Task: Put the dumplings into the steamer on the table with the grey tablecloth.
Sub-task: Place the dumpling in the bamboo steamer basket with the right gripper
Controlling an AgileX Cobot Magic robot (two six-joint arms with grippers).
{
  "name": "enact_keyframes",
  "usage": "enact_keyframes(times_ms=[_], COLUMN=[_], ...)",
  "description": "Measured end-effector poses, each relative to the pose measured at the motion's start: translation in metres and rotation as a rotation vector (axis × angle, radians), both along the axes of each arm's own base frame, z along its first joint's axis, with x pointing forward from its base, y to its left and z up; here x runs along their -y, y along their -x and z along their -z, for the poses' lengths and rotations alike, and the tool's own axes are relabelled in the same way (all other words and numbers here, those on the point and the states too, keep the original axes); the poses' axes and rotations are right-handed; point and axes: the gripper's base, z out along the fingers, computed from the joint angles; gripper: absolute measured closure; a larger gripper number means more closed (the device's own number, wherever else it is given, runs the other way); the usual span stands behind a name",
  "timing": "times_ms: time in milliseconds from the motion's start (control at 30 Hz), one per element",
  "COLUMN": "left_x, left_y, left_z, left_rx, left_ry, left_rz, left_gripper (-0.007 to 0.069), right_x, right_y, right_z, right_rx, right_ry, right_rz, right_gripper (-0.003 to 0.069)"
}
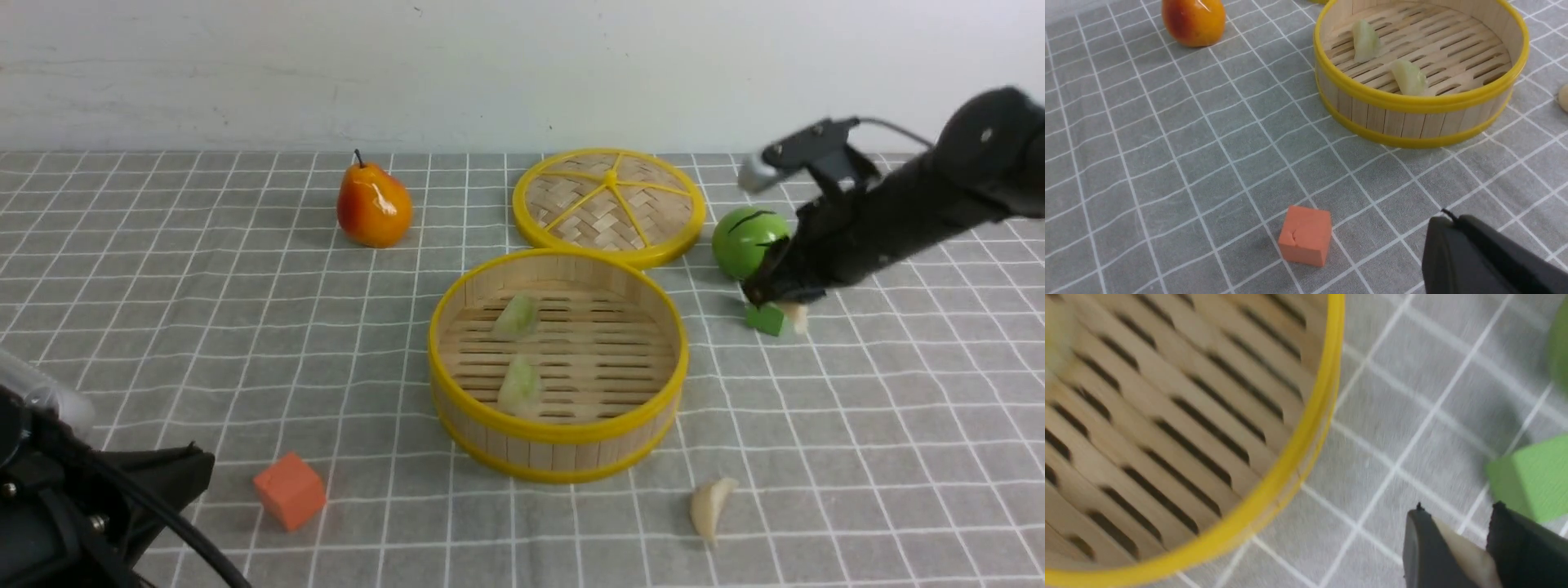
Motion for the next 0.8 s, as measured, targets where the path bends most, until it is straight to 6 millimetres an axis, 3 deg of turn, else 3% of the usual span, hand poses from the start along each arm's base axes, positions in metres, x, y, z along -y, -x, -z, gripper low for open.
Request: enact_keyframes(times_ms=[100, 200, 233, 267, 300, 333, 400, 533, 800], left_x=[0.001, 0.001, 0.001, 0.001, 0.001, 0.001, 0.001, 0.002, 0.002], left_y=[0.0, 0.0, 0.0, 0.0, 0.0, 0.0, 0.0, 0.0, 0.001], left_z=[-0.001, -0.001, -0.001, -0.001, -0.001, -0.001, -0.001, -0.001, -0.001], left_rx=[0.006, 0.004, 0.004, 0.004, 0.004, 0.004, 0.001, -0.012, -0.03], left_ry=[0.018, 0.022, 0.022, 0.022, 0.023, 0.023, 0.029, 0.053, 0.084], left_rz=[0.0, -0.001, -0.001, -0.001, -0.001, -0.001, -0.002, -0.006, -0.011], left_gripper=[0.0638, 0.0638, 0.0638, 0.0638, 0.0638, 0.0638, 0.0638, 0.0638, 0.0638], right_x=[-0.033, -0.067, -0.081, -0.083, -0.1, -0.102, -0.117, -0.125, -0.124], right_y=[-0.002, -0.004, -0.007, -0.006, -0.012, -0.012, -0.021, -0.031, -0.035], right_z=[-0.041, -0.043, -0.035, -0.035, -0.013, -0.01, 0.029, 0.066, 0.065], right_rx=[0.088, 0.115, 0.123, 0.129, 0.129, 0.13, 0.124, 0.14, 0.179], right_ry=[-0.129, -0.2, -0.203, -0.203, -0.18, -0.173, -0.118, -0.066, -0.06], right_rz=[-0.018, -0.05, -0.069, -0.074, -0.099, -0.105, -0.128, -0.113, -0.088], right_gripper=[0.0458, 0.0458, 0.0458, 0.0458, 0.0458, 0.0458, 0.0458, 0.0425, 0.0157])
